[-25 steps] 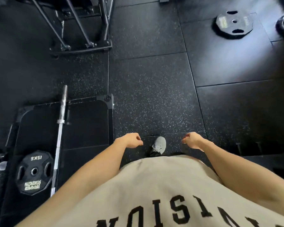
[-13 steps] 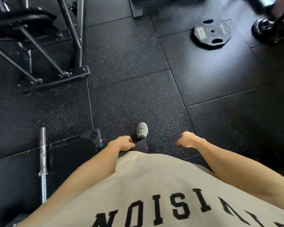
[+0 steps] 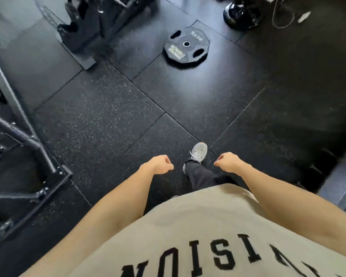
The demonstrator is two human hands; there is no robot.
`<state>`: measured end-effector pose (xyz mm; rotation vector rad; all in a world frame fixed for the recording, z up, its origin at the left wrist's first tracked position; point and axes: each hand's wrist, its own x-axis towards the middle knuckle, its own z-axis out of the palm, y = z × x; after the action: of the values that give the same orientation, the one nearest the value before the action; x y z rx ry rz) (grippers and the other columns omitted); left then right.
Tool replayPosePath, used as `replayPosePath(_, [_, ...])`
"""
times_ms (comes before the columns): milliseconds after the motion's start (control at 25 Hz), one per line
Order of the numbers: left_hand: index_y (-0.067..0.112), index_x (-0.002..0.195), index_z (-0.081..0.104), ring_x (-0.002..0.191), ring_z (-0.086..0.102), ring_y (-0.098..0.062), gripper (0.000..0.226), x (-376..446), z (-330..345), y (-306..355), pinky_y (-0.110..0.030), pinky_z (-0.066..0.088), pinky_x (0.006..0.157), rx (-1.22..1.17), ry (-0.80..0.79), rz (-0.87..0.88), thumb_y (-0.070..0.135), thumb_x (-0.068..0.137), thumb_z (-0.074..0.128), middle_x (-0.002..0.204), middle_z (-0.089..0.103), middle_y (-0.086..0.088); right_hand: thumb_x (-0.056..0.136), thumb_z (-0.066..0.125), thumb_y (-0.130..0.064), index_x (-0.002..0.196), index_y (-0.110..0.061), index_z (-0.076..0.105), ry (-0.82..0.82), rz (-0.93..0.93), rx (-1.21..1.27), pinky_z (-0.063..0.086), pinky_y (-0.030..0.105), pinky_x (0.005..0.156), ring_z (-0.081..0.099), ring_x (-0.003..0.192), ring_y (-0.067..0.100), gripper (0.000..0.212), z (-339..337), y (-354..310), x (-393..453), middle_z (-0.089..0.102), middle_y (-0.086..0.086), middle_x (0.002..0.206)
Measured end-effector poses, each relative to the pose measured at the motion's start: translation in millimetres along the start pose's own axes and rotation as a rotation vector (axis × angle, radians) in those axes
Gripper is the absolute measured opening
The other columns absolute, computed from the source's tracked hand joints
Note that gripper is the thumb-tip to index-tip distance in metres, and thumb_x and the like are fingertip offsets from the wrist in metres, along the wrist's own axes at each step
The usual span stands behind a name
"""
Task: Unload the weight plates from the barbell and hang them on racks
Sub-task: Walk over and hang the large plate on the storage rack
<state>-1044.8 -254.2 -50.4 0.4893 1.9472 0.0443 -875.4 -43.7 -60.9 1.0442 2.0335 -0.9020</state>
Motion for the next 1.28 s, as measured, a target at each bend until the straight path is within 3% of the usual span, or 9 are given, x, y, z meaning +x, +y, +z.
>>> replayPosePath(80, [0.018,0.126,0.056,0.116,0.055,-0.023,0.035,35.2,-32.1,31.3,-0.04,0.044,0.101,0.124,-0.07,0.036,0.038,0.097,0.054,0.13,0.058,-0.003,0.091,0.06,-0.027,0.112,-0.002,0.069,-0.083,0.044,-0.019,0.048,0.035,0.091,0.06,0.11,0.032,0.034,-25.6,-2.6,32.4,0.066,0.014,0.117])
replayPosePath(240, [0.02,0.126,0.056,0.118,0.054,-0.024,0.037,93.9,-122.6,93.7,-0.04,0.044,0.102,0.25,-0.075,0.041,0.04,0.095,0.055,0.134,0.058,-0.003,0.09,0.059,-0.03,0.114,-0.007,0.067,-0.091,0.109,0.038,0.049,0.035,0.091,0.06,0.108,0.029,0.034,-119.7,-13.0,97.5,0.066,0.011,0.118])
replayPosePath(480, [0.021,0.123,0.055,0.111,0.054,-0.021,0.036,172.2,-267.6,218.7,-0.04,0.044,0.099,0.168,0.078,0.134,0.042,0.093,0.056,0.124,0.06,0.001,0.095,0.056,-0.027,0.124,-0.009,0.061,0.122,0.113,0.304,0.044,0.036,0.095,0.056,0.115,0.028,0.034,-281.1,-35.8,174.5,0.062,0.01,0.125])
replayPosePath(640, [0.024,0.117,0.057,0.106,0.057,-0.02,0.035,226.5,-316.9,288.1,-0.038,0.047,0.096,0.254,-0.017,0.147,0.046,0.09,0.058,0.114,0.059,0.003,0.095,0.057,-0.026,0.124,-0.01,0.062,0.071,0.117,0.348,0.045,0.038,0.097,0.056,0.115,0.027,0.033,-336.1,-35.9,219.7,0.061,0.009,0.126])
replayPosePath(840, [0.027,0.114,0.058,0.111,0.056,-0.021,0.033,313.6,-401.0,383.1,-0.041,0.045,0.101,0.428,-0.031,0.164,0.048,0.088,0.058,0.126,0.062,0.0,0.094,0.059,-0.029,0.12,-0.01,0.065,0.003,0.191,0.321,0.045,0.036,0.099,0.056,0.117,0.026,0.033,-426.3,-20.1,292.9,0.062,0.007,0.126])
replayPosePath(960, [0.021,0.119,0.059,0.112,0.057,-0.021,0.037,352.6,-464.5,455.8,-0.036,0.045,0.098,0.454,-0.013,0.202,0.045,0.091,0.058,0.125,0.061,-0.002,0.094,0.059,-0.026,0.119,-0.01,0.065,0.074,0.231,0.426,0.045,0.035,0.095,0.055,0.116,0.026,0.03,-502.6,-14.5,330.1,0.062,0.007,0.124])
replayPosePath(1120, [0.02,0.122,0.058,0.114,0.055,-0.021,0.039,391.9,-531.6,561.3,-0.034,0.044,0.096,0.535,-0.006,0.276,0.045,0.092,0.055,0.126,0.06,-0.003,0.09,0.061,-0.024,0.103,-0.016,0.067,0.242,0.276,0.594,0.046,0.035,0.092,0.058,0.104,0.025,0.016,-599.1,-5.1,370.5,0.066,0.007,0.112])
replayPosePath(1280, [0.018,0.125,0.056,0.116,0.054,-0.022,0.039,427.5,-549.4,649.0,-0.032,0.042,0.091,0.616,-0.061,0.317,0.043,0.095,0.053,0.128,0.059,-0.003,0.09,0.06,-0.025,0.109,-0.013,0.069,0.218,0.309,0.595,0.045,0.032,0.09,0.057,0.109,0.026,0.024,-654.7,17.6,406.5,0.065,0.007,0.117])
